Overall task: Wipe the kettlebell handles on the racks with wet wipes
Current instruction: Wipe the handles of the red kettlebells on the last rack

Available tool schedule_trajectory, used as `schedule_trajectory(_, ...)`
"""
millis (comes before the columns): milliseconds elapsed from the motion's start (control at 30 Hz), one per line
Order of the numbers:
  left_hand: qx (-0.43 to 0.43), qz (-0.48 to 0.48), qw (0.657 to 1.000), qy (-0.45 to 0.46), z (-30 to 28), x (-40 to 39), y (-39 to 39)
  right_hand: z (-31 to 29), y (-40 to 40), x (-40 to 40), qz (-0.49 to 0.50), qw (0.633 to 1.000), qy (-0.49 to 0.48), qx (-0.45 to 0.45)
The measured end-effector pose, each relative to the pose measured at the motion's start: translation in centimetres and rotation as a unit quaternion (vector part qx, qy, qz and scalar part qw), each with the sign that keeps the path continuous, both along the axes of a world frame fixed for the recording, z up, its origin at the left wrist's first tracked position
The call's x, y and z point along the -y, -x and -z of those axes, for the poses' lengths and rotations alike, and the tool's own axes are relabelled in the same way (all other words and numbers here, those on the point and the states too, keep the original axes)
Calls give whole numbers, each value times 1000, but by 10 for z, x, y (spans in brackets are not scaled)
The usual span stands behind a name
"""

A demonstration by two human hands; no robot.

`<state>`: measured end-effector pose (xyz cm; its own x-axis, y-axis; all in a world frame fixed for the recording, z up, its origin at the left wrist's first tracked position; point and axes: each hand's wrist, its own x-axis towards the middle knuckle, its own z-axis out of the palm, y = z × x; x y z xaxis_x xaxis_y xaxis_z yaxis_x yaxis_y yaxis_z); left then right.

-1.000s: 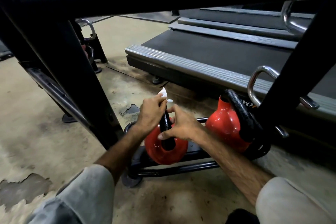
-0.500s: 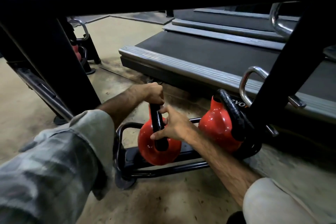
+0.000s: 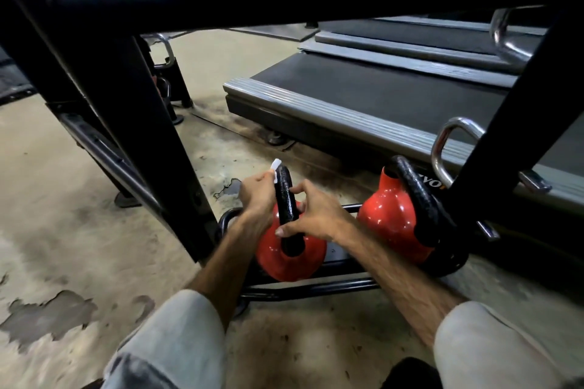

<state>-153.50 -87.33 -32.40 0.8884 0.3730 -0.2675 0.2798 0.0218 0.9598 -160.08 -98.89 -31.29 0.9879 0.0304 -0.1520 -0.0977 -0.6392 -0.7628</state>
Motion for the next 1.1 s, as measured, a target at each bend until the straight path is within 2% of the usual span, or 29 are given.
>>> schedule_trajectory(67,-39,-10,992,116,-5,-3,2,-1,1,0,-1,1000,2,1)
schedule_trajectory(100,-58,-6,988,143,-7,-6,2,-1,1,0,-2,1000,3,2)
schedule_trajectory(267,-165,75,976,121,-6,-20,-15,-2,2,-1,-5,1000,-4,-1)
schedule_trajectory(433,-220,99,957,162,-18,-21,-14,-6,1,2,-2,1000,3,-13)
schedule_trajectory(500,-214,118,960,140,-23,-21,-7,-8,3,0,-4,1000,5,-17)
schedule_trajectory(567,-181,93,975,93,-26,-19,-2,-8,4,0,-6,1000,4,-18)
schedule_trajectory(667,-72,52,995,-38,-31,-19,11,-15,7,3,-18,1000,-1,-25)
schedule_trajectory(700,-37,49,997,-48,-34,-20,14,-16,5,5,-11,1000,-4,-16)
schedule_trajectory(767,5,72,997,-33,-38,-25,17,-22,2,8,35,998,-34,45)
schedule_trajectory(900,-17,142,988,60,-51,-26,18,-28,-3,8,45,975,-155,152)
schedule_trajectory(1000,-2,135,987,92,-55,-16,23,-23,-5,4,58,958,-208,189)
schedule_trajectory(1100,20,159,979,125,-55,-9,27,-17,-8,3,78,953,-229,183)
